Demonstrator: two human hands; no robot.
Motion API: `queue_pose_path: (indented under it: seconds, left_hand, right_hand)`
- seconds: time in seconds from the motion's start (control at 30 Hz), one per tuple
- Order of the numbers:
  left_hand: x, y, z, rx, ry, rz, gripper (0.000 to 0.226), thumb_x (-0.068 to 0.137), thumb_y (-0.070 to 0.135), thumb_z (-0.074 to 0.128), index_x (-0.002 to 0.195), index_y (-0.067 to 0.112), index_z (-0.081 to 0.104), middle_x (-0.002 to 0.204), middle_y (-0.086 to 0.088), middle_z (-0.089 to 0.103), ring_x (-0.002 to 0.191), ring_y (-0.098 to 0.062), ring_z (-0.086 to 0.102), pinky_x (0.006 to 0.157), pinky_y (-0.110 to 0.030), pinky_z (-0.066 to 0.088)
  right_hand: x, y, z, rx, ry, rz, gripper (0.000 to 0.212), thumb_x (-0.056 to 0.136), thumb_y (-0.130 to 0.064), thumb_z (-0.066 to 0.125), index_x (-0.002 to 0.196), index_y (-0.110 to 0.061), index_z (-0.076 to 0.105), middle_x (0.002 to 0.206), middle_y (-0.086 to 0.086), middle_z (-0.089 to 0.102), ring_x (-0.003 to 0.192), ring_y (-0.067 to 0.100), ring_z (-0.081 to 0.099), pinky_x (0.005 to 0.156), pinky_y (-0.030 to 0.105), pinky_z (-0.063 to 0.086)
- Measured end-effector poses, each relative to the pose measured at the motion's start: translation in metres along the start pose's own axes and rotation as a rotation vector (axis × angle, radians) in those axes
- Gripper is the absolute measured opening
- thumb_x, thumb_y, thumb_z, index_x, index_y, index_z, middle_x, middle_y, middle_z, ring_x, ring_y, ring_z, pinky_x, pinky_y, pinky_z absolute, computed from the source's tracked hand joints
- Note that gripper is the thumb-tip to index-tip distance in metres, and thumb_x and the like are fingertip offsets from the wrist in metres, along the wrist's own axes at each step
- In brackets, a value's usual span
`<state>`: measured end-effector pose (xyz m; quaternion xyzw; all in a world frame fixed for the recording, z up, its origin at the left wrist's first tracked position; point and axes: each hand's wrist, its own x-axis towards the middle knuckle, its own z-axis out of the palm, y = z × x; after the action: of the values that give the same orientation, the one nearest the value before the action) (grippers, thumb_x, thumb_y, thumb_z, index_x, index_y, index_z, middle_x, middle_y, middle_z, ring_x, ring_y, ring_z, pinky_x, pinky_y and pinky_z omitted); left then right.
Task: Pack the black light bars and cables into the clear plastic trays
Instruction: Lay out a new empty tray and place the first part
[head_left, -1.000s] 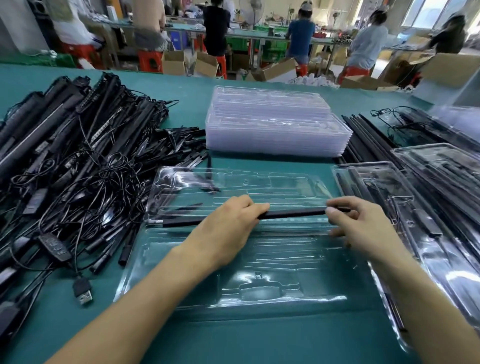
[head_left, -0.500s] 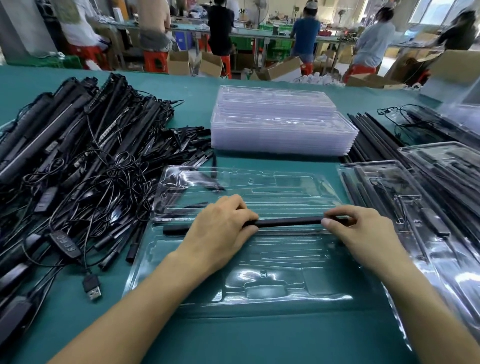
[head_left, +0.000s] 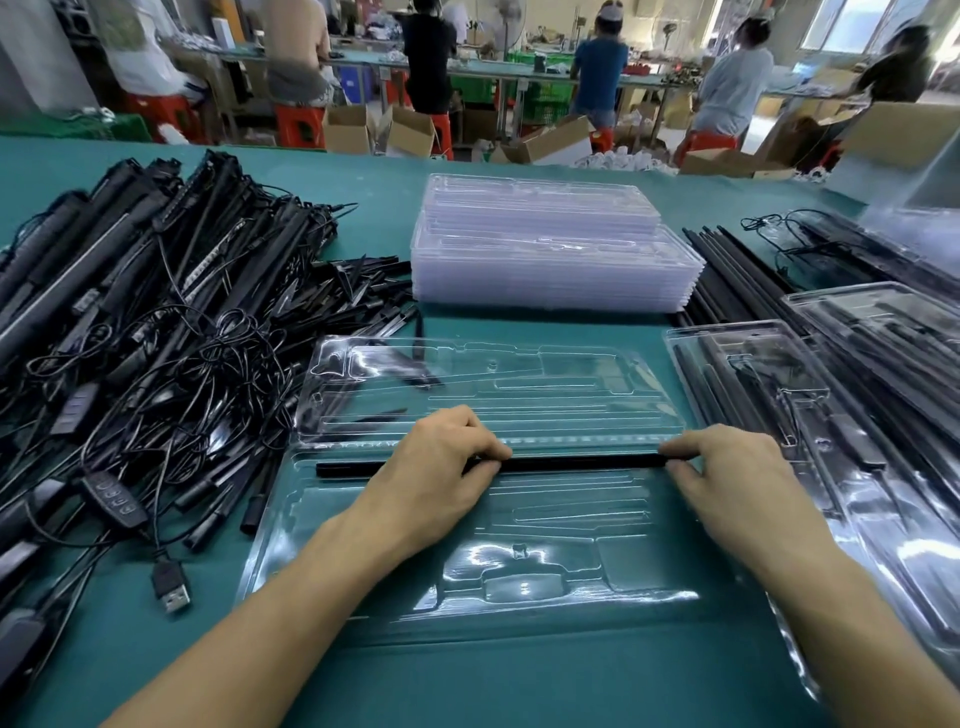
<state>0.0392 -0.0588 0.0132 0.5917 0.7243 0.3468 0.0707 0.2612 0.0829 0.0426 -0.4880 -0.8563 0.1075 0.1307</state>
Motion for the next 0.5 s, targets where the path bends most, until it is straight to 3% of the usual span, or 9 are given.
queue_pose_path:
  seconds: [0.2,0.4,0.5]
  left_hand:
    - [0.002,0.004,0.000,-0.032,-0.029,-0.018,0.020,0.092,0.007,0.066,0.105,0.018,0.078,0.091,0.011,0.057,0.086,0.001,0.051,0.079,-0.004,0.035]
    - [0.005,0.006,0.001,-0.034,-0.066,-0.023,0.018,0.094,0.009,0.065,0.105,0.016,0.078,0.098,0.000,0.061,0.097,-0.014,0.057,0.090,-0.024,0.045]
    - [0.005,0.005,-0.002,-0.019,-0.099,-0.016,0.022,0.095,0.009,0.063,0.111,0.017,0.076,0.102,0.000,0.061,0.100,-0.013,0.056,0.092,-0.018,0.041]
  right_hand:
    - [-0.009,-0.007,0.002,-0.105,0.045,-0.076,0.024,0.095,-0.026,0.054,0.114,-0.033,0.068,0.111,-0.003,0.066,0.100,0.031,0.062,0.080,0.042,0.050]
    - [-0.012,-0.008,0.002,-0.181,0.098,-0.087,0.021,0.096,-0.036,0.052,0.107,-0.035,0.069,0.105,-0.007,0.069,0.091,0.029,0.064,0.068,0.037,0.048]
    - [-0.009,-0.007,0.001,-0.200,0.092,-0.075,0.021,0.095,-0.039,0.052,0.102,-0.030,0.070,0.099,-0.004,0.069,0.086,0.029,0.065,0.066,0.036,0.048]
